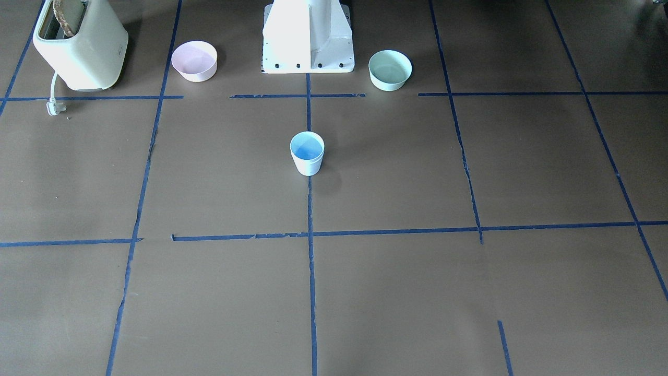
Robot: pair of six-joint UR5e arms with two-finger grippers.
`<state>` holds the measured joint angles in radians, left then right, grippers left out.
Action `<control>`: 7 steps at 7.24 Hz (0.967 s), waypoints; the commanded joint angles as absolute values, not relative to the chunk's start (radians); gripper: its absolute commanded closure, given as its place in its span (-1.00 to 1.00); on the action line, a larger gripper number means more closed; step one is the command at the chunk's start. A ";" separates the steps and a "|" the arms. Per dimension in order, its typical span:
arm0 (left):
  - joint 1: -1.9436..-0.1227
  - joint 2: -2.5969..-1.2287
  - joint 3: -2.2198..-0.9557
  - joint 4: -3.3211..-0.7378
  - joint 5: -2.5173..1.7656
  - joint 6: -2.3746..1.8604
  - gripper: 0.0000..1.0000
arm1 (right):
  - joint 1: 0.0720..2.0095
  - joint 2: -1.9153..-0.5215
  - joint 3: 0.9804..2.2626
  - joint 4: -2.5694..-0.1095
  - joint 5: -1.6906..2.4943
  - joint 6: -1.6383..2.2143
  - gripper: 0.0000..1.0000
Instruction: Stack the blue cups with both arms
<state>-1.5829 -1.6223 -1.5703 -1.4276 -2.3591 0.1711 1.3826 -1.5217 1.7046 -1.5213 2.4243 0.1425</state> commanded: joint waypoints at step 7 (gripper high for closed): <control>-1.588 -1.574 -1.563 -1.439 -2.362 0.147 -1.00 | 1.594 -1.603 1.540 -1.433 2.416 0.044 -1.00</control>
<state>-1.5877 -1.5736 -1.5632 -1.4386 -2.3623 0.1471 1.5571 -1.5887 1.5398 -1.4328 2.3808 0.0446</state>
